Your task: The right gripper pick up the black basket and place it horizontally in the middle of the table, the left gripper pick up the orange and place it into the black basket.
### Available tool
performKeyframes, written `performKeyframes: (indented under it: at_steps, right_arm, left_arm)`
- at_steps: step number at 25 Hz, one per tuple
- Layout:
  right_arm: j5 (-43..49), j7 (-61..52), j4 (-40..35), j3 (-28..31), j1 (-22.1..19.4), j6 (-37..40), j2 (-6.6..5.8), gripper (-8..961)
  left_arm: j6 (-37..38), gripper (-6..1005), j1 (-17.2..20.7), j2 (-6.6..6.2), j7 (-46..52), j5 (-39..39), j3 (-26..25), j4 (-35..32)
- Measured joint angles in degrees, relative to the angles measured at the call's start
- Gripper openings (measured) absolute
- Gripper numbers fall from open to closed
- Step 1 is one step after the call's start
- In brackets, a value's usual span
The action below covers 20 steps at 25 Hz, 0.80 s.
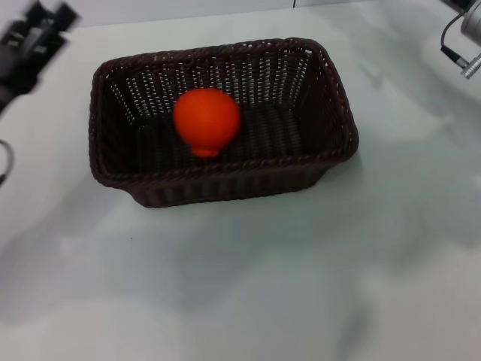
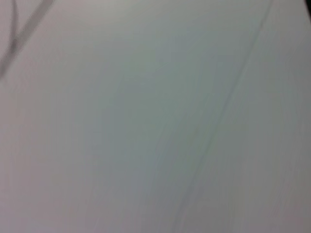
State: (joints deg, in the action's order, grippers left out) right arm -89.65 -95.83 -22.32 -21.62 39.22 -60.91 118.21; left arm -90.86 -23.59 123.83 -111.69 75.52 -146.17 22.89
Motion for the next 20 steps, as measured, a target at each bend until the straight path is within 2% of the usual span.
performKeyframes:
  at_steps: [4, 9, 11, 15, 20]
  right_arm:
    - [-7.17, 7.51, 0.77, 0.07, -0.63, 0.51, 0.55, 689]
    - [-16.87, 16.18, 2.16, 0.69, -1.82, 1.51, 1.01, 689]
    - [-20.21, 19.94, 3.06, 1.14, -2.25, 1.54, 1.02, 689]
    - [-25.03, 25.66, 4.03, 1.65, -2.87, 1.23, 1.05, 689]
    - [-26.05, 27.86, 4.55, 2.55, -2.93, 1.48, 1.06, 689]
  left_arm:
    - [-5.95, 598, 2.64, 0.14, -6.09, -4.14, -4.75, -2.36]
    - [-15.62, 828, 7.24, 0.25, -20.27, -12.64, -12.43, -10.89]
    - [-16.1, 907, 7.92, 0.29, -21.22, -13.43, -13.64, -11.83]
    - [-16.39, 908, 9.98, 0.35, -21.77, -14.65, -17.09, -13.56]
    - [-16.52, 908, 10.99, 0.36, -21.6, -14.87, -18.11, -14.22]
